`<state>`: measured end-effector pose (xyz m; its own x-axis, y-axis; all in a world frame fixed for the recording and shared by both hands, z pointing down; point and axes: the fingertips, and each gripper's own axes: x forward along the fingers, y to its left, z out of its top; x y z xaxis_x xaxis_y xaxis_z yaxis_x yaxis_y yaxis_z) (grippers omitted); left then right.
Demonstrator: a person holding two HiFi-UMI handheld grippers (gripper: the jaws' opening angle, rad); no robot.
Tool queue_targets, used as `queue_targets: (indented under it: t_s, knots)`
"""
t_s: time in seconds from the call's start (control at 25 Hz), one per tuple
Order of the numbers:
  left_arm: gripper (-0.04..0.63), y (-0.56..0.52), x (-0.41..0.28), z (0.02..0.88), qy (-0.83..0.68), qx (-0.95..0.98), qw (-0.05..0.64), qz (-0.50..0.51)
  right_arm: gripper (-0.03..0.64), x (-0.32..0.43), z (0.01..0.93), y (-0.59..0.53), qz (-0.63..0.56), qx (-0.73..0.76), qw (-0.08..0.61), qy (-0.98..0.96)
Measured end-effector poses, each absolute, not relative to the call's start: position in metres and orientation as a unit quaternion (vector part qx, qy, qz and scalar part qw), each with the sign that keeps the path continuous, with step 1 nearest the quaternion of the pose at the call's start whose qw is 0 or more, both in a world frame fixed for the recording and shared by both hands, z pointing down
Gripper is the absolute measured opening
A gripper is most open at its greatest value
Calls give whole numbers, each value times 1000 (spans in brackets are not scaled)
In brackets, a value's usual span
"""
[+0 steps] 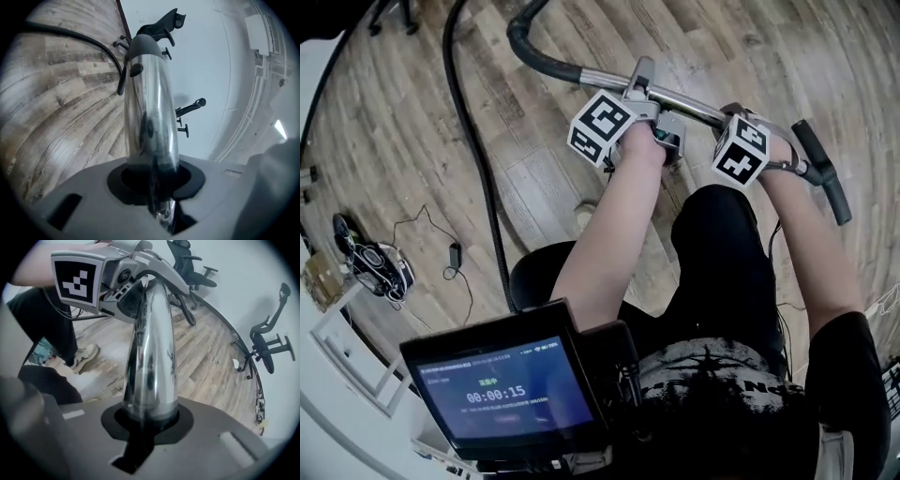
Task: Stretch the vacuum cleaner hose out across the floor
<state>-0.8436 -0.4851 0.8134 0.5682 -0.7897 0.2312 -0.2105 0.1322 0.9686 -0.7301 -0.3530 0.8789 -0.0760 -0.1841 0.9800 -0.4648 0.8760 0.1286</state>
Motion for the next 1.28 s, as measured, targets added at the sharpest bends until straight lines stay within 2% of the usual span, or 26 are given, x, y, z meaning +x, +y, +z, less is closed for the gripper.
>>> queue_targets:
  t_s: [0.2, 0.52, 0.76, 0.92, 1.28]
  knots:
    - [94, -441, -854, 705, -442, 583, 647, -216, 60, -738, 762, -302, 150, 168, 637, -737]
    - [73, -360, -856, 500, -459, 597, 615, -232, 61, -749, 565, -205, 217, 90, 591, -772]
    - [66, -292, -847, 388, -445, 636, 579, -249, 61, -736, 474, -157, 144, 72, 586, -794]
    - [64, -283, -862, 350, -472, 639, 552, -253, 61, -746, 449, -162, 77, 94, 579, -806]
    - [65, -228, -892, 359, -459, 648, 558, -239, 63, -780, 456, -108, 73, 131, 578, -802]
